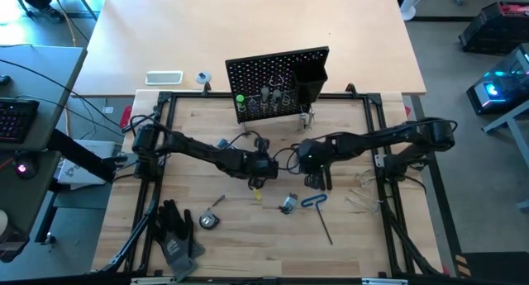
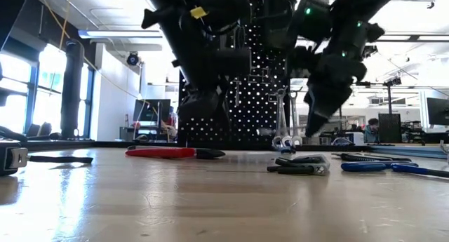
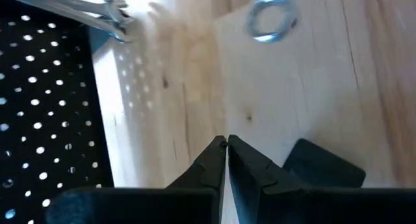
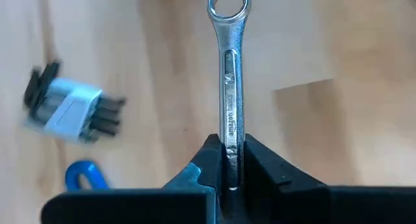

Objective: Hang tools onto peg board
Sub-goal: Hang the wrench onto the pegboard

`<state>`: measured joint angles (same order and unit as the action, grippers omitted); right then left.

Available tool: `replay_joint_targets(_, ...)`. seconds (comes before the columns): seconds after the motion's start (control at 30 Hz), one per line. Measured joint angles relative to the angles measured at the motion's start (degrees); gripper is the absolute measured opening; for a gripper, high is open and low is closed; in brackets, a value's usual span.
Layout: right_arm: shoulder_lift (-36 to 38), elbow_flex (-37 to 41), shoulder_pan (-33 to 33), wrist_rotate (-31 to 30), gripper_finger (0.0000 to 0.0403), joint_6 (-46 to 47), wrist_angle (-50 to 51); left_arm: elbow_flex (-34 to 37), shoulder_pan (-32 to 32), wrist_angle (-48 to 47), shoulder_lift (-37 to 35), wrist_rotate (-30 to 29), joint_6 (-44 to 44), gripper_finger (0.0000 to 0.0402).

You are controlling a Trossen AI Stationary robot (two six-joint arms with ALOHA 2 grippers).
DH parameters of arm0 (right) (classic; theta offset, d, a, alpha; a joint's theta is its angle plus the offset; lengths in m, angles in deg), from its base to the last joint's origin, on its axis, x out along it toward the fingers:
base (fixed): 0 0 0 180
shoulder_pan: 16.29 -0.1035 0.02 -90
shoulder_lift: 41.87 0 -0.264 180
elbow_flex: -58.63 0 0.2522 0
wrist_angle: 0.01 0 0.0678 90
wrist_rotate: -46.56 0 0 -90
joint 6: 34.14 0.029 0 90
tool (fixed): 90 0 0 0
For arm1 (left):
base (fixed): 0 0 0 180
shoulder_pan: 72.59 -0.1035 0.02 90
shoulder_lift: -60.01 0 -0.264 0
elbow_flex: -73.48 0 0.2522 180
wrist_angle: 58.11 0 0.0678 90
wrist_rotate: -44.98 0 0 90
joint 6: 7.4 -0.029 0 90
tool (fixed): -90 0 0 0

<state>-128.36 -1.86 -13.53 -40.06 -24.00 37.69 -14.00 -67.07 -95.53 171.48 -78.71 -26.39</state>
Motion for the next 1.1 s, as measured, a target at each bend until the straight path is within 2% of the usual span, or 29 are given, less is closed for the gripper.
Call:
replay_joint_targets(0.2,7.38,-0.04,0.02,-7.32,0.0030,2.93,0.93,-0.07,-1.05,4.47,-1.69,0.18,-0.86,0.0012)
replay_joint_targets(0.5,19.36,-0.08,-1.84,-21.06,0.0030,7.80,7.80,-0.22,-2.96,14.79,-4.12,5.23,-4.20,0.0012)
replay_joint_targets(0.77,28.23,1.44,-6.67,-36.82,0.0030,17.94,16.40,-0.22,-8.14,21.74,-4.25,17.49,-3.51,0.0012)
replay_joint_targets(0.93,32.27,7.37,-9.23,-42.39,0.0030,23.96,14.71,-0.20,-10.20,25.01,-4.25,24.49,-1.83,0.0012)
replay_joint_targets(1.1,32.97,15.16,-10.86,-44.83,0.0030,24.58,5.35,-0.20,-10.41,27.33,-4.25,27.82,-3.12,0.0012)
